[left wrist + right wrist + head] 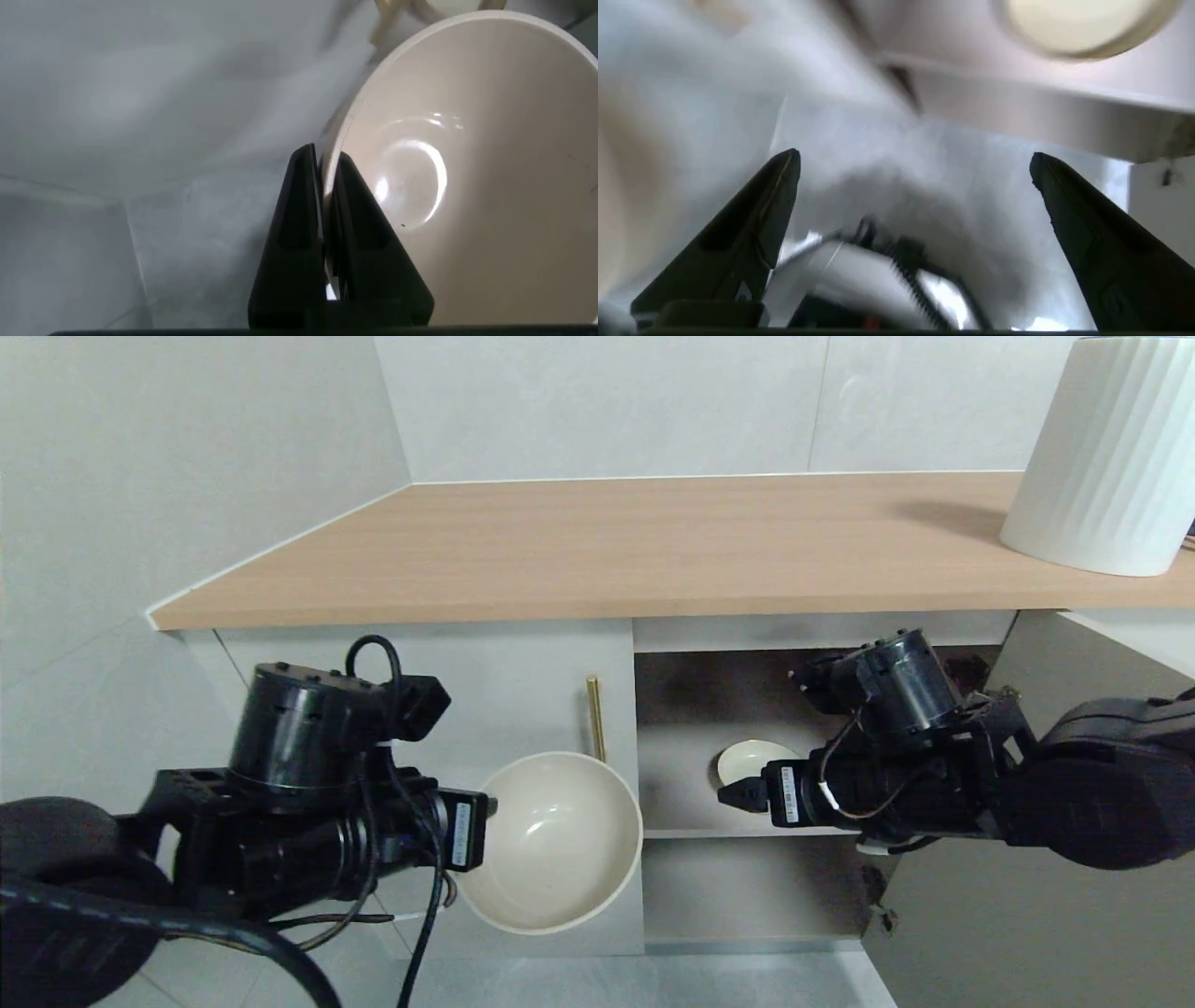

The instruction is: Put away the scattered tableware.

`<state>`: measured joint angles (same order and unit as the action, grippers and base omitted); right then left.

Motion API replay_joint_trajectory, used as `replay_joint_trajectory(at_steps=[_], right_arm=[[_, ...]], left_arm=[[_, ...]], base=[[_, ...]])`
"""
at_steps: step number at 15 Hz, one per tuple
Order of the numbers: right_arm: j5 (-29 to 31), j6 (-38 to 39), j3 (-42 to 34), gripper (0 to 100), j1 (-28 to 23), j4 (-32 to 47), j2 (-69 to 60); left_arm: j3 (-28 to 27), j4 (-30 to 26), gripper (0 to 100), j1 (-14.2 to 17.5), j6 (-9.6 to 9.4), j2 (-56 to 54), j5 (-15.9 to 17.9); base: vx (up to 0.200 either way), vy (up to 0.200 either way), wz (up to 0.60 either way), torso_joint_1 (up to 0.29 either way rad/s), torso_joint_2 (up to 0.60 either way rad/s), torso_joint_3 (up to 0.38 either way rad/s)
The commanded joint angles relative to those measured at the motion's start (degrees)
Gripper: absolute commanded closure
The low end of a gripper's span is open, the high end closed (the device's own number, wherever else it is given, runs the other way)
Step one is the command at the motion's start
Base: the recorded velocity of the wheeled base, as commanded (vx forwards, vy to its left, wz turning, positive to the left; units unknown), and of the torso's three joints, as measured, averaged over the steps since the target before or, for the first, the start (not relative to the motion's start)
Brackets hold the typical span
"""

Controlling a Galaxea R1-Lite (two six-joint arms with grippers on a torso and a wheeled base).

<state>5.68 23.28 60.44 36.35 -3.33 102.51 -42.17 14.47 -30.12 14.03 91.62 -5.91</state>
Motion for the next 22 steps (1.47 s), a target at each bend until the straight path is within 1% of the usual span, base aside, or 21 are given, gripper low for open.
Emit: replay_joint_trajectory(at_steps=[1,2,3,4,5,6,8,10,15,16,22], right_arm=[[0.1,-0.1,-0.6,0,3.6,1.3,-3.6],[0.2,-0.5,-1.7,0,5.4,1.5,-3.1],[0.2,-1.8,-2.3,0,6.1,1.5,-2.2],[1.0,-3.1,-2.8,0,6.3,1.3,-0.4],[2.0,-3.2,-2.7,0,6.4,1.1,1.2],[4.0,-3.1,-2.3,0,7.6,0.4,3.6],[4.5,-2.9,-2.5,0,9.6,-0.4,5.2],[5.2,-2.5,-2.3,0,10.1,-0.5,6.7],[6.6,0.2,-2.0,0,10.6,-4.7,9.3],[6.6,0.4,-1.9,100,10.6,-4.8,9.3],[6.7,0.4,-2.1,100,10.6,-4.9,9.2]], left_arm=[[0.4,2.4,100,-5.0,1.44,7.2,-3.8],[0.4,3.6,100,-7.5,2.49,9.9,-8.5],[0.5,4.8,100,-8.2,3.28,10.9,-9.6],[0.5,6.0,100,-8.6,4.16,11.2,-9.8],[0.6,6.5,100,-9.0,4.51,11.2,-9.9],[0.9,6.7,100,-10.1,4.51,11.0,-10.0],[0.9,6.8,100,-11.6,4.78,11.6,-10.8],[0.9,6.8,100,-11.6,5.3,11.8,-10.6],[0.9,7.1,100,-12.2,5.3,12.1,-10.8],[0.9,7.1,100,-12.2,5.3,12.1,-10.9],[0.9,7.0,100,-12.2,5.22,12.4,-11.5]], base=[[0.0,0.0,0.0,0.0,0.0,0.0],[0.0,0.0,0.0,0.0,0.0,0.0],[0.0,0.0,0.0,0.0,0.0,0.0],[0.0,0.0,0.0,0.0,0.0,0.0],[0.0,0.0,0.0,0.0,0.0,0.0],[0.0,0.0,0.0,0.0,0.0,0.0],[0.0,0.0,0.0,0.0,0.0,0.0],[0.0,0.0,0.0,0.0,0.0,0.0],[0.0,0.0,0.0,0.0,0.0,0.0],[0.0,0.0,0.0,0.0,0.0,0.0],[0.0,0.0,0.0,0.0,0.0,0.0]])
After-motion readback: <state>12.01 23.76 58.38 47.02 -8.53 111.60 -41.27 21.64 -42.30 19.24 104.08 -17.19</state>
